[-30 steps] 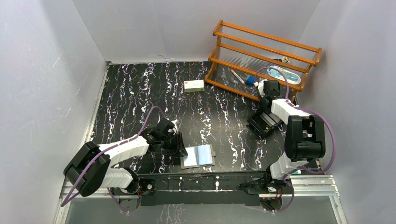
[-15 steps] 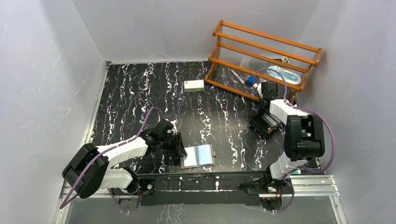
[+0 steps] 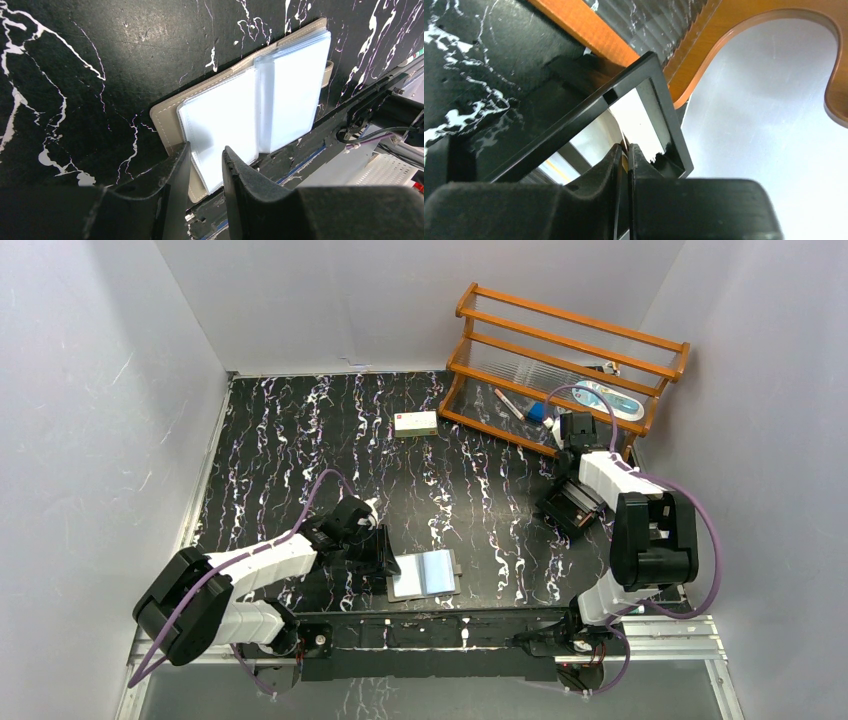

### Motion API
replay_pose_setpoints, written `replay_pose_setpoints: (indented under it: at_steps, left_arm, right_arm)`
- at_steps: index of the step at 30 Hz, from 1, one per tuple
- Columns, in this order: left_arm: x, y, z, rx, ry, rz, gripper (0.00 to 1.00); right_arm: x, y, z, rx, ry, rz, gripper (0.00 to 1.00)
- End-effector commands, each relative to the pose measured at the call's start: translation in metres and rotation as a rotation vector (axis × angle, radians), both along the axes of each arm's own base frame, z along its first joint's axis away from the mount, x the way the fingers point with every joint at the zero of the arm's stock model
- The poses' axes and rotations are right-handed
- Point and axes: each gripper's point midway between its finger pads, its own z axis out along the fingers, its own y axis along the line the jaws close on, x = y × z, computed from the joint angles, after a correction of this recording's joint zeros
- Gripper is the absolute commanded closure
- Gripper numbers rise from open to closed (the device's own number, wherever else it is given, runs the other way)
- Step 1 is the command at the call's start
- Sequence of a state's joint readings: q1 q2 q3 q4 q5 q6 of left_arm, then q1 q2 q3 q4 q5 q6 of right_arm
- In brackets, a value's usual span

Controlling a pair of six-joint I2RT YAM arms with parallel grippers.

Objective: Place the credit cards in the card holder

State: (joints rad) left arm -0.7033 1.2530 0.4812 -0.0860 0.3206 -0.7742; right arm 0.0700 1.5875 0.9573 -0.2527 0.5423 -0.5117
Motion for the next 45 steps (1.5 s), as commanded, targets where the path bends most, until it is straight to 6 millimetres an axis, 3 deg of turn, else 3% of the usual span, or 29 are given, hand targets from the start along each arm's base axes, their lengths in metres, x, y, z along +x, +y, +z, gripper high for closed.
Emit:
replay_pose_setpoints:
  at_steps: [1,11,17,22,26,31,35,41,45]
  left_arm:
    - [0.001,0.005,0.0,0.015,-0.008,0.018,0.71]
    - [0.003,0.006,0.011,0.033,0.01,0.047,0.71]
    - [0.007,0.013,0.02,0.071,-0.004,0.079,0.65]
    - [0.007,0.014,0.027,0.067,-0.014,0.081,0.64]
    - [0.008,0.009,0.036,0.024,-0.039,0.068,0.58]
    - [0.004,0.0,0.041,-0.037,-0.036,0.031,0.54]
    - [0.002,0.002,0.034,-0.019,-0.02,0.029,0.53]
    - [0.001,0.016,0.021,0.057,-0.02,0.053,0.55]
    - [-0.001,0.019,0.013,0.076,-0.005,0.057,0.58]
  right_arm:
    - [0.01,0.01,0.044,0.053,-0.076,-0.034,0.88]
    - [-0.015,0.039,0.073,0.176,0.034,-0.118,0.99]
    - [-0.015,0.066,0.125,0.288,-0.079,-0.094,1.0]
    - [-0.016,0.124,0.166,0.413,-0.172,-0.01,1.0]
    - [-0.027,0.178,0.183,0.603,-0.202,0.052,1.0]
    - [-0.057,0.251,0.186,0.987,-0.139,0.16,1.0]
    - [-0.09,0.297,0.174,1.238,-0.051,0.227,1.0]
    - [-0.136,0.345,0.144,1.498,0.112,0.247,1.0]
    - [-0.162,0.361,0.112,1.564,0.191,0.236,1.0]
